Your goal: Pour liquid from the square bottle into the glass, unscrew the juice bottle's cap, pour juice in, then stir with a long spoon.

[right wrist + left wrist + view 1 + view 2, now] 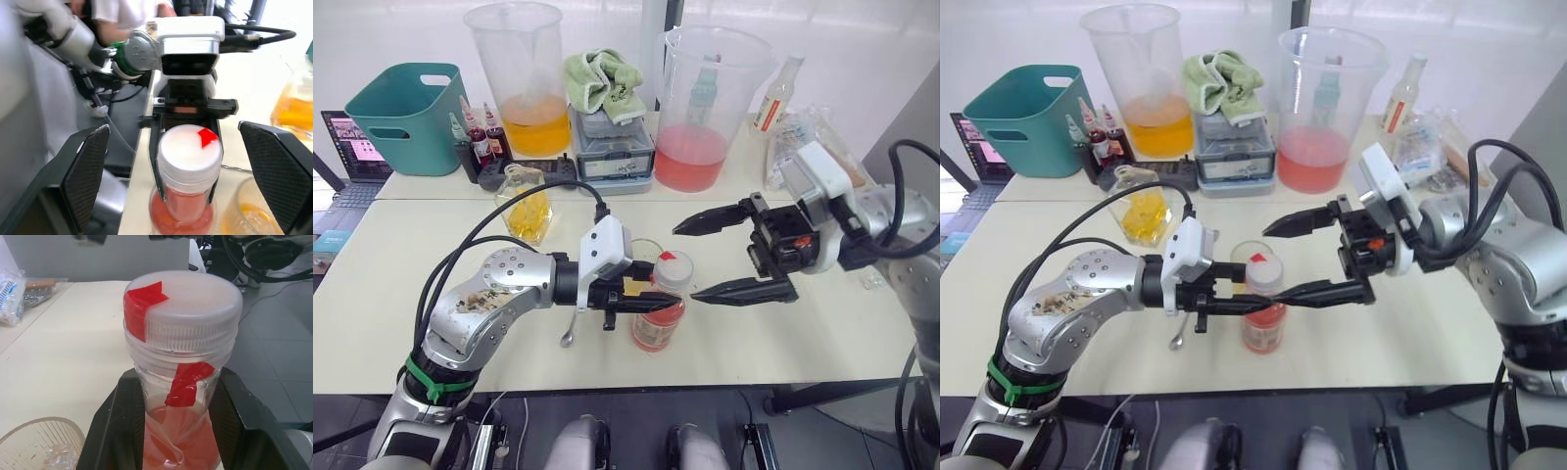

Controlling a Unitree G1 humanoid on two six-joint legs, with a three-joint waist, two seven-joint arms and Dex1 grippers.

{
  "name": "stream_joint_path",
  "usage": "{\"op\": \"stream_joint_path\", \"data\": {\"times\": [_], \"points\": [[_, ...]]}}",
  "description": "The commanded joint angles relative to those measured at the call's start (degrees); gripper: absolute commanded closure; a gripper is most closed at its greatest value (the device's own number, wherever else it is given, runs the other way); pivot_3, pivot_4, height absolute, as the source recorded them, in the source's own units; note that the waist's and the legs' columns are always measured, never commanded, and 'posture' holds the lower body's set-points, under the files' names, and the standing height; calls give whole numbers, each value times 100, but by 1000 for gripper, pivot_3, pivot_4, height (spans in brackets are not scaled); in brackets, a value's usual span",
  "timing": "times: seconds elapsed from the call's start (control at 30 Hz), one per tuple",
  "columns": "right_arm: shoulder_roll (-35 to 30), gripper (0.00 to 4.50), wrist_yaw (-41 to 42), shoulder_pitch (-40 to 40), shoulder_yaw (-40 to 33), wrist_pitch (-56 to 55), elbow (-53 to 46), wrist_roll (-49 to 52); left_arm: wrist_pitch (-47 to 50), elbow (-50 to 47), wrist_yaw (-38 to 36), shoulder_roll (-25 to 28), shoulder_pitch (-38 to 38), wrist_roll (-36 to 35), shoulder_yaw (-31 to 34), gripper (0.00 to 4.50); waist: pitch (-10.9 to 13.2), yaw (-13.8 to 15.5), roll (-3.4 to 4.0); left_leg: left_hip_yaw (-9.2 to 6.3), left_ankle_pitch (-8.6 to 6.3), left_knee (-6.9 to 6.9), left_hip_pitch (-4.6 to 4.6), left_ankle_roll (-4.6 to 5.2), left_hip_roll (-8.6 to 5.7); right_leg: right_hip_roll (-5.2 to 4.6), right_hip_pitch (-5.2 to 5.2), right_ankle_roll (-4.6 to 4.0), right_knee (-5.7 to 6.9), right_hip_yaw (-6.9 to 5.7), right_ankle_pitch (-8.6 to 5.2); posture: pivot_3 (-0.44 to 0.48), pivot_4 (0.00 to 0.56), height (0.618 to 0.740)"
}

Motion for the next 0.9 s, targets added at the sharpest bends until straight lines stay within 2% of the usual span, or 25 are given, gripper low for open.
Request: {"op": "stream_joint_path", "data": {"times": [0.03,0.2,0.33,0.5,0.53,0.6,0.8,0.9], "points": [[113,33,-964,171,-531,310,-561,256,62,15,-303,-23,67,-155,-326,3091,0,9,0,0,0,0,0,0,0,0,0,0,-1,-1,0,0,150,739],[350,33,-2219,766,-833,726,-1350,742,-47,159,-429,-33,24,-118,-379,3091,0,41,-1,0,0,1,0,1,0,1,2,0,-1,-1,0,0,150,739],[467,33,-2709,1057,-687,835,-1717,810,-145,259,-506,-31,0,-70,-420,3091,-1,44,-1,2,1,1,0,1,0,5,3,0,-1,-1,0,0,150,739],[533,33,-2935,1084,-671,868,-1748,811,-184,329,-540,-30,-26,-43,-431,3091,-1,48,-1,2,-1,2,0,5,-1,7,3,2,-2,0,-1,0,150,739],[532,416,-2946,1080,-668,867,-1749,813,-187,336,-541,-26,-27,-42,-428,3091,-1,50,-1,2,-1,2,0,5,-1,8,3,2,-3,0,-1,0,150,739],[537,788,-2912,1066,-631,833,-1731,757,-191,348,-541,-25,-30,-40,-424,3091,-1,50,-1,2,-1,2,0,6,0,8,3,2,-2,0,-1,0,150,739],[471,2770,-2438,1011,-529,746,-1529,589,-186,335,-500,-29,-39,-22,-417,3091,-1,49,-1,2,-2,3,0,8,0,10,4,2,-2,0,-1,0,150,739],[405,2818,-1911,847,-334,628,-1283,317,-166,313,-469,-19,-57,-6,-407,3091,-1,44,-1,2,-2,4,0,8,0,10,4,2,-2,1,-1,0,150,739]]}}
